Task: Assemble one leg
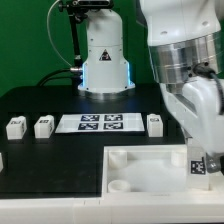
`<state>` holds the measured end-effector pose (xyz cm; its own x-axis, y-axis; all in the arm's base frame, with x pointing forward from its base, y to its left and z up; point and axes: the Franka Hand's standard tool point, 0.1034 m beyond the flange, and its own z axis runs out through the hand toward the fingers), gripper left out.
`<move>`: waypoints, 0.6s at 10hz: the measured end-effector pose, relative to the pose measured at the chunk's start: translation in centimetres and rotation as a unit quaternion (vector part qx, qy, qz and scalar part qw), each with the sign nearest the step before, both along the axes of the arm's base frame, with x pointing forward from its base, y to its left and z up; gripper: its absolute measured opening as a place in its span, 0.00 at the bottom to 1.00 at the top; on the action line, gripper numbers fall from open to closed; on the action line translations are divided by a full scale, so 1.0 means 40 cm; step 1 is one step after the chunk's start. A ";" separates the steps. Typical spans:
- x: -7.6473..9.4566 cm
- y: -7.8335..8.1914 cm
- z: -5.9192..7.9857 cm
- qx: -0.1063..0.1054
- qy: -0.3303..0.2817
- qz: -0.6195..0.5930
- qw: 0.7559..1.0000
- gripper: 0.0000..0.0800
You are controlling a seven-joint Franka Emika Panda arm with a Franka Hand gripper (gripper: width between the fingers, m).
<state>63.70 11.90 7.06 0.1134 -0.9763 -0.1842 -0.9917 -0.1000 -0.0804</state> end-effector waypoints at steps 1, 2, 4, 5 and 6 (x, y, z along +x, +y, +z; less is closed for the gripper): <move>0.000 -0.007 -0.001 -0.007 -0.019 0.108 0.994 0.80; -0.001 -0.007 0.001 -0.014 -0.027 0.176 0.984 0.80; -0.002 -0.004 -0.001 -0.029 -0.050 0.287 0.956 0.81; -0.002 -0.006 -0.001 -0.031 -0.055 0.316 0.947 0.81; -0.002 -0.008 -0.001 -0.037 -0.064 0.374 0.924 0.81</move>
Offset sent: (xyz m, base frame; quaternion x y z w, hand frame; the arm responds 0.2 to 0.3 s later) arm 0.0000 0.0000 0.0000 0.0000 0.0000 -0.2667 0.9638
